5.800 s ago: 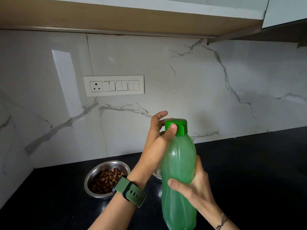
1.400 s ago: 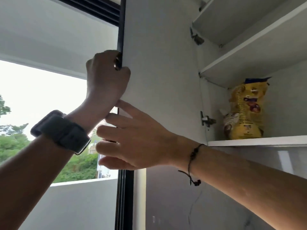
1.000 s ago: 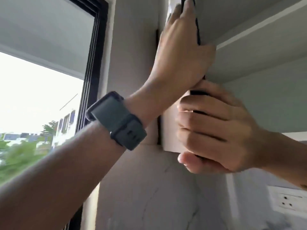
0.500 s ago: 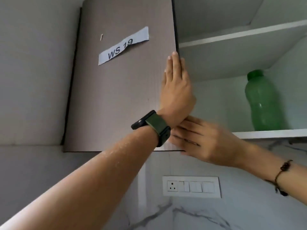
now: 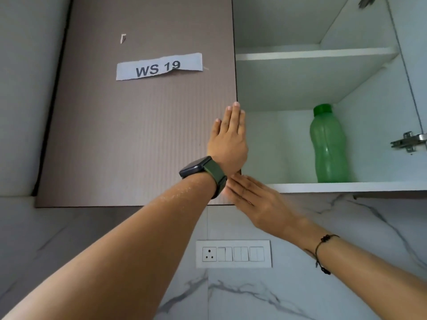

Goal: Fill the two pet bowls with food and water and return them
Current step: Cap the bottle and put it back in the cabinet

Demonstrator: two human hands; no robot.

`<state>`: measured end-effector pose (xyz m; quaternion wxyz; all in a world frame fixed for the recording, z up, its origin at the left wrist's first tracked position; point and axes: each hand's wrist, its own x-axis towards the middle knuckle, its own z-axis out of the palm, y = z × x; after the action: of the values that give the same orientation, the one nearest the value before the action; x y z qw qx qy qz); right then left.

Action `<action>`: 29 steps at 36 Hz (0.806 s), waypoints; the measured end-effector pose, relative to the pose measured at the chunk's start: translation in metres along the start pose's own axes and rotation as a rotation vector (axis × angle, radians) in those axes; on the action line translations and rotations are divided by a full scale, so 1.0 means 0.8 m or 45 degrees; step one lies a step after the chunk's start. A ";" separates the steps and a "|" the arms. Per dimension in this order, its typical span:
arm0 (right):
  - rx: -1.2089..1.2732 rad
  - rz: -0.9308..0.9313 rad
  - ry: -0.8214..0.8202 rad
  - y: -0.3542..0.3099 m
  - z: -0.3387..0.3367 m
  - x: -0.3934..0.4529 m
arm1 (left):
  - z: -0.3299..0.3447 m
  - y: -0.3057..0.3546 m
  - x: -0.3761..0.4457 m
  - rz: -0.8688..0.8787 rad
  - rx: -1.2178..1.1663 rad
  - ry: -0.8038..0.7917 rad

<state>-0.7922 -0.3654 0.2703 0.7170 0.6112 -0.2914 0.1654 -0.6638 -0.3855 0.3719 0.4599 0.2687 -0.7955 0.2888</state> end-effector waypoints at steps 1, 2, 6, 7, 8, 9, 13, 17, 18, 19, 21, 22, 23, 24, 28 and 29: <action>-0.003 0.021 -0.035 -0.002 0.004 -0.003 | 0.004 -0.001 0.000 0.000 -0.002 -0.025; 0.004 0.048 -0.064 -0.003 0.007 -0.005 | 0.010 -0.003 -0.001 0.000 0.000 -0.048; 0.075 0.151 -0.134 -0.011 0.016 -0.011 | 0.029 -0.004 -0.007 -0.013 -0.002 -0.104; 0.094 0.168 -0.142 -0.013 0.017 -0.011 | 0.033 -0.003 -0.007 -0.022 -0.003 -0.094; 0.114 0.183 -0.147 -0.015 0.017 -0.012 | 0.037 -0.002 -0.007 -0.031 -0.001 -0.077; 0.132 0.198 -0.153 -0.017 0.017 -0.012 | 0.039 -0.001 -0.006 -0.040 0.000 -0.058; 0.147 0.252 -0.216 -0.020 0.008 -0.008 | 0.042 0.004 -0.007 -0.063 0.009 -0.024; 0.146 0.284 -0.259 -0.021 -0.005 -0.010 | 0.032 0.018 -0.009 -0.126 -0.073 -0.062; 0.131 0.289 -0.275 -0.018 -0.009 -0.013 | 0.028 0.024 -0.008 -0.150 -0.134 -0.075; 0.109 0.309 -0.296 -0.012 -0.015 -0.015 | 0.023 0.030 -0.008 -0.169 -0.201 -0.088; 0.047 0.388 -0.337 0.003 -0.029 -0.022 | 0.014 0.044 -0.008 -0.183 -0.324 -0.103; 0.012 0.432 -0.351 0.011 -0.040 -0.024 | 0.009 0.051 -0.008 -0.176 -0.371 -0.103; -0.020 0.469 -0.348 0.019 -0.053 -0.026 | 0.004 0.059 -0.008 -0.160 -0.408 -0.102; -0.046 0.497 -0.329 0.027 -0.067 -0.028 | -0.002 0.068 -0.008 -0.137 -0.437 -0.099; -0.213 0.574 -0.225 0.059 -0.136 -0.035 | -0.030 0.107 -0.010 -0.008 -0.506 -0.073; -0.264 0.598 -0.207 0.068 -0.157 -0.036 | -0.036 0.118 -0.011 0.025 -0.529 -0.058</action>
<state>-0.8199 -0.2293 0.2842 0.6921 0.4614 -0.4972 0.2469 -0.7086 -0.2986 0.3562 0.4845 0.1668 -0.8507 0.1168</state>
